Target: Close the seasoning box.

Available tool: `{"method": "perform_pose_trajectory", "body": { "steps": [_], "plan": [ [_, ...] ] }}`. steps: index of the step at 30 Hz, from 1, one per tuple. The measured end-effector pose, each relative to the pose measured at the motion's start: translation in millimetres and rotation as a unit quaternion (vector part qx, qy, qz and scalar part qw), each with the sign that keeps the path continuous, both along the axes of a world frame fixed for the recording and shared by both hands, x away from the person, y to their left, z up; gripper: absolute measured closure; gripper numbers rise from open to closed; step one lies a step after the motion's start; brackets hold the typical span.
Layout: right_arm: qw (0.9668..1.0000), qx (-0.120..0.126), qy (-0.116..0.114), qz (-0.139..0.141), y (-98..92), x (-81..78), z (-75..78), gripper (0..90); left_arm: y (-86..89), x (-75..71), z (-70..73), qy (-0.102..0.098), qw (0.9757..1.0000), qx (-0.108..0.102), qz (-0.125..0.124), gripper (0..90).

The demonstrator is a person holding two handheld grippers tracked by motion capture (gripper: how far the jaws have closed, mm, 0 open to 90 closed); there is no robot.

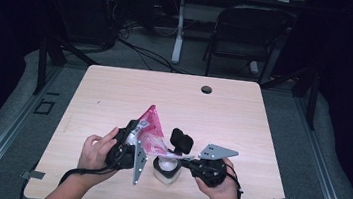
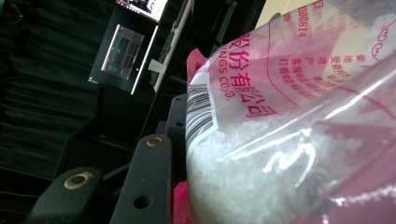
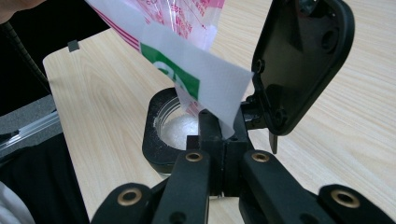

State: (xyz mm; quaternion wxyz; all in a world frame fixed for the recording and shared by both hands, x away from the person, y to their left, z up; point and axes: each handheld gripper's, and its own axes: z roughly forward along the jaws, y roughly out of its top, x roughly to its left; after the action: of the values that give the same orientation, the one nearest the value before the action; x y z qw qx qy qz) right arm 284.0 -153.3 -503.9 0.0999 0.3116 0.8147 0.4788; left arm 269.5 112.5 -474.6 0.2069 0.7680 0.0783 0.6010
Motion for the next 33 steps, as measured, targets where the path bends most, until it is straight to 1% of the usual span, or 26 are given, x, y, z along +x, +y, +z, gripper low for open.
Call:
{"method": "perform_pose_trajectory", "body": {
  "steps": [4, 8, 9, 14, 15, 16, 21, 28, 33],
  "plan": [
    [1.0000, 0.002, -0.001, -0.002, -0.5, -0.1, 0.1, 90.0, 0.2, -0.2, -0.3, 0.001, 1.0000, 0.000, 0.000, 70.1],
    [1.0000, 0.001, -0.002, 0.000, -0.5, -0.2, 0.5, 90.0, 0.8, -0.2, 0.0, 0.000, 1.0000, 0.006, 0.001, 70.2],
    [1.0000, 0.004, -0.002, -0.002, -0.4, -0.2, 0.3, 90.0, 0.9, -0.1, -0.7, 0.001, 1.0000, 0.003, 0.000, 70.2],
    [1.0000, 0.003, -0.003, -0.001, -0.4, -0.1, 0.9, 90.0, 2.1, -0.2, -1.6, 0.003, 1.0000, 0.001, 0.001, 70.3],
    [1.0000, 0.003, -0.003, -0.001, -0.4, -0.1, 0.9, 90.0, 2.5, 0.3, -2.2, 0.006, 1.0000, -0.002, 0.001, 70.3],
    [1.0000, 0.003, -0.004, -0.002, -0.2, -0.2, 0.9, 90.0, 3.2, 0.4, -2.0, 0.007, 1.0000, 0.002, 0.003, 70.3],
    [1.0000, 0.003, -0.005, -0.001, 0.5, -0.1, 1.0, 90.0, 4.7, 0.8, -4.8, 0.011, 0.9999, -0.005, 0.004, 70.3],
    [1.0000, 0.006, -0.005, -0.003, 0.6, -0.2, 1.5, 90.0, 6.8, 1.0, -8.0, 0.019, 0.9998, -0.005, 0.007, 70.5],
    [1.0000, 0.006, -0.007, -0.002, 1.4, -0.4, 1.8, 90.0, 8.1, 0.6, -8.8, 0.021, 0.9997, -0.007, 0.008, 70.6]
  ]
}}
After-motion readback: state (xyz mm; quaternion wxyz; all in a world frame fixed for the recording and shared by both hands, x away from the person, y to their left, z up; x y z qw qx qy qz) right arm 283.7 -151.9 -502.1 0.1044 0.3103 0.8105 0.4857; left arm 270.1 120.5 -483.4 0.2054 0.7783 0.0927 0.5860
